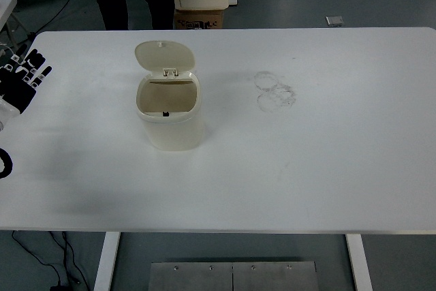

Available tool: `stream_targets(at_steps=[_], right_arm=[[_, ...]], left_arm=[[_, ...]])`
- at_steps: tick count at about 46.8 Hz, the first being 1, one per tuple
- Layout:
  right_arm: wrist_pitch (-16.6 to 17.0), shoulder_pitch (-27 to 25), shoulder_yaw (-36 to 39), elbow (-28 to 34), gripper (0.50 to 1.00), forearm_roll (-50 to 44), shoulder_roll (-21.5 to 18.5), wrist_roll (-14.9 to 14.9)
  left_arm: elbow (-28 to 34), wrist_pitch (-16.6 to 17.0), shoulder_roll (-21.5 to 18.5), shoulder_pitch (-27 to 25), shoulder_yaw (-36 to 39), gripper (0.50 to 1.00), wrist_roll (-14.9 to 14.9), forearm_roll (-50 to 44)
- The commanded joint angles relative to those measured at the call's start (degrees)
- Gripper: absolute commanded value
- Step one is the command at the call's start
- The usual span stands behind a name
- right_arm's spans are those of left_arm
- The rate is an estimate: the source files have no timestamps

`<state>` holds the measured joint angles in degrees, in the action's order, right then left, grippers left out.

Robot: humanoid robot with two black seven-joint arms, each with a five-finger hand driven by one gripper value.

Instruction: Close trash bin

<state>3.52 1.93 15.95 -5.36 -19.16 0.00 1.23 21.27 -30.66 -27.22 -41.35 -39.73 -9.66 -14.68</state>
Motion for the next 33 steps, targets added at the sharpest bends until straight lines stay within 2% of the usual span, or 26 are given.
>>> stream_targets(at_steps=[1, 11, 19, 27, 33], right_arm=[[0.0, 0.0, 0.0, 0.0, 0.991, 0.0, 0.0, 0.0], [0.0, 0.0, 0.0, 0.0, 0.991, 0.0, 0.0, 0.0], [0.0, 0.0, 0.0, 0.0, 0.991, 0.0, 0.0, 0.0], [0.0, 0.0, 0.0, 0.0, 0.991, 0.0, 0.0, 0.0], [0.0, 0.0, 0.0, 0.0, 0.991, 0.0, 0.0, 0.0]], left_arm=[[0.0, 0.1, -0.1, 0.0, 0.1, 1.0, 0.0, 0.0], [0.1, 0.2, -1.1, -0.3, 0.3, 1.0, 0.0, 0.0], [0.7, 0.3, -3.5, -1.9, 1.7, 1.0, 0.3, 0.1], [4.3, 0.9, -7.4, -6.0, 8.3, 1.0, 0.3, 0.0], [10.4, 3.2, -10.9, -9.6, 16.0, 1.0, 0.3, 0.0]])
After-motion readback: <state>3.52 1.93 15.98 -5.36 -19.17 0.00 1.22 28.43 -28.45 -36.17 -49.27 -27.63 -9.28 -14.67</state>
